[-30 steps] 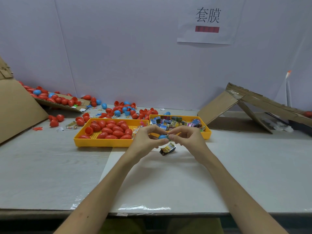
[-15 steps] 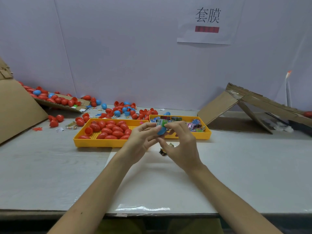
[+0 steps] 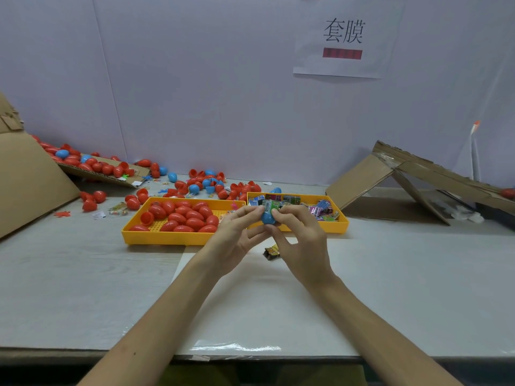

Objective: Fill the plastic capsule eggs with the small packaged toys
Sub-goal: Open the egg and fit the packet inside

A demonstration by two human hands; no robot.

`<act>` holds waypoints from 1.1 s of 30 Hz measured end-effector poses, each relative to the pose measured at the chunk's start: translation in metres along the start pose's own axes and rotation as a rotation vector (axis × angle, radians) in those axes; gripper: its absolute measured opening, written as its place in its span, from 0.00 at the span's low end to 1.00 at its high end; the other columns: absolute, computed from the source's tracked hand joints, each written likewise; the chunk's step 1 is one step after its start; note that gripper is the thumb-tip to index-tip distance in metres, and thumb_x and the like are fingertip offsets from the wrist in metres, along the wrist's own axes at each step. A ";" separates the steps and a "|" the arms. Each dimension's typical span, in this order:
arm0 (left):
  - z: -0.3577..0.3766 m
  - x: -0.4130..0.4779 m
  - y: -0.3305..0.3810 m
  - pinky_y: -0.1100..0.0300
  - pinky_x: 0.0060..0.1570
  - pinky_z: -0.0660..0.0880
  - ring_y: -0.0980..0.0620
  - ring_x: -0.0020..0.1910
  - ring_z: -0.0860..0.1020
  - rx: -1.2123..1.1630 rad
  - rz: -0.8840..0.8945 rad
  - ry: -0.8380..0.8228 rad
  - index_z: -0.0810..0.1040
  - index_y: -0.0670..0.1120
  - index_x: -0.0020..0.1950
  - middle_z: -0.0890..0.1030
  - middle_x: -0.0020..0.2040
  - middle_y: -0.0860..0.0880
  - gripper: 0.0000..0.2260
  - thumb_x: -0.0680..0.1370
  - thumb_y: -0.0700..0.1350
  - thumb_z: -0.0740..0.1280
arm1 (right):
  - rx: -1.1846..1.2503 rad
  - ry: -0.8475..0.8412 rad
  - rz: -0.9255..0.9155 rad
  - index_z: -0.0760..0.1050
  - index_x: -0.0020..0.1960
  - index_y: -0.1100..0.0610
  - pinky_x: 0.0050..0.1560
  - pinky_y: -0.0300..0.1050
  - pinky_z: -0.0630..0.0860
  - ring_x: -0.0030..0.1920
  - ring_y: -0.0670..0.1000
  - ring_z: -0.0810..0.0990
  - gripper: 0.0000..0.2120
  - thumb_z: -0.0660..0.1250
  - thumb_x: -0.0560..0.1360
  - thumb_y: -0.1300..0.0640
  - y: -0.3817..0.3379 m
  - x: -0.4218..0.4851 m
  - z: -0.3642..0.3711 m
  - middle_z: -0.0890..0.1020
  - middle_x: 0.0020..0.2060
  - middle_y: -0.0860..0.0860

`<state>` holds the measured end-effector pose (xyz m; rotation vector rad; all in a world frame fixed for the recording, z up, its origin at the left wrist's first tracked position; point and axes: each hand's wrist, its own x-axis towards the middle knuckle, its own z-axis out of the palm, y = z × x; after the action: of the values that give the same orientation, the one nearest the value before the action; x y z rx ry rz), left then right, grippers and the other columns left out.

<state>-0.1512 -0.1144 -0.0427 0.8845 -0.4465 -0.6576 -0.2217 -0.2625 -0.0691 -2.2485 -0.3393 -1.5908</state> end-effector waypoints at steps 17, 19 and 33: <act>0.004 -0.001 0.000 0.55 0.53 0.82 0.44 0.54 0.85 -0.015 0.005 0.037 0.76 0.38 0.65 0.84 0.57 0.40 0.20 0.74 0.43 0.72 | -0.019 0.027 0.027 0.83 0.55 0.65 0.52 0.54 0.82 0.52 0.56 0.84 0.12 0.74 0.73 0.60 0.000 0.001 -0.002 0.85 0.51 0.56; 0.005 -0.001 0.000 0.56 0.53 0.82 0.45 0.53 0.85 -0.016 0.007 0.040 0.76 0.39 0.63 0.84 0.57 0.40 0.20 0.74 0.43 0.72 | -0.007 0.038 0.029 0.83 0.54 0.65 0.51 0.56 0.82 0.52 0.56 0.84 0.11 0.75 0.73 0.63 0.002 0.001 -0.002 0.85 0.50 0.56; 0.006 -0.004 0.000 0.56 0.53 0.81 0.42 0.61 0.82 -0.034 -0.027 -0.001 0.75 0.38 0.68 0.82 0.63 0.39 0.19 0.79 0.44 0.69 | 0.054 0.030 0.106 0.83 0.56 0.63 0.57 0.46 0.79 0.54 0.52 0.84 0.14 0.74 0.73 0.57 0.000 0.003 -0.003 0.86 0.51 0.55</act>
<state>-0.1574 -0.1151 -0.0400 0.8592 -0.4243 -0.6883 -0.2232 -0.2642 -0.0658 -2.1634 -0.2476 -1.5410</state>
